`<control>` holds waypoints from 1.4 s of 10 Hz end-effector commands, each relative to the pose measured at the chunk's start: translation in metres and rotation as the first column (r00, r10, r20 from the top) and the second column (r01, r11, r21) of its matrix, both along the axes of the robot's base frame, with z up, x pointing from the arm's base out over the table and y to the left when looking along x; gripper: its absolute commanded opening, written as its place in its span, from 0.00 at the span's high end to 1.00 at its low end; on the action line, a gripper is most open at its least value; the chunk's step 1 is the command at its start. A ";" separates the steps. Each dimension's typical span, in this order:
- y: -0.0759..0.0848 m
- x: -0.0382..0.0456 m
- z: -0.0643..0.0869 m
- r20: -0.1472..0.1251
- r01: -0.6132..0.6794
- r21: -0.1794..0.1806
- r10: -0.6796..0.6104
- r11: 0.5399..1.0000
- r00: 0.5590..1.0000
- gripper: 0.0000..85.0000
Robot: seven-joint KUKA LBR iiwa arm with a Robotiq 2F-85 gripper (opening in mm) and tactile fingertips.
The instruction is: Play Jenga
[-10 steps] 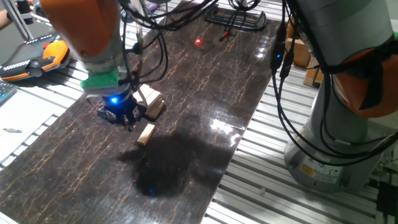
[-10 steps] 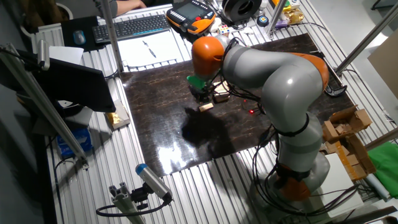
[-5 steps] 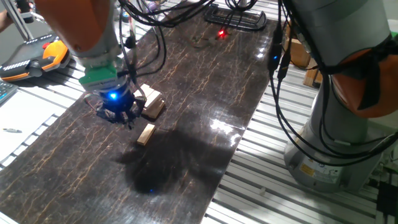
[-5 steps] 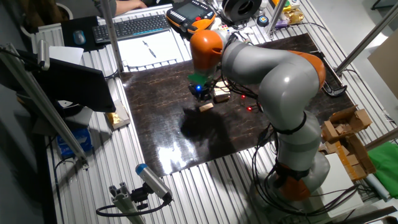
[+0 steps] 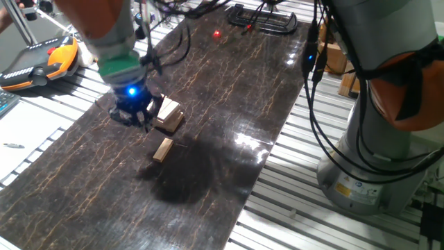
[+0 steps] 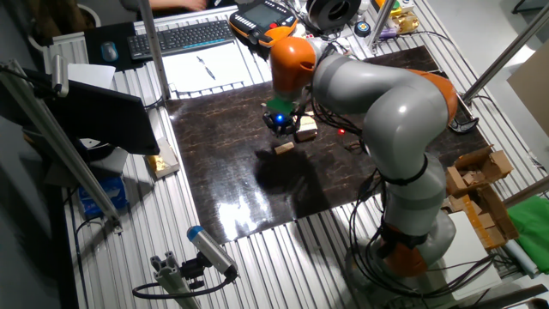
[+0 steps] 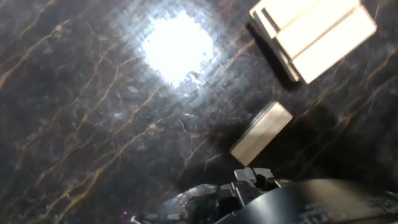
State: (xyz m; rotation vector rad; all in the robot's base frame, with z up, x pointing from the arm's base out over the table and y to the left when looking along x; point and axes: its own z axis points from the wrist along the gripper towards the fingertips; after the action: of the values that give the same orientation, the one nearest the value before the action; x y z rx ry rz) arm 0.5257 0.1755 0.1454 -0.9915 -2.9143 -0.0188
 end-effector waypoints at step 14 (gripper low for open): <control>-0.024 -0.0144 0.018 0.028 -0.639 -0.033 0.639 0.769 0.768 0.99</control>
State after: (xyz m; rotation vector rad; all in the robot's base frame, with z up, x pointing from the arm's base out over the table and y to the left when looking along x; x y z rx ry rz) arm 0.5112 0.1519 0.1635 -0.2793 -3.1061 0.0229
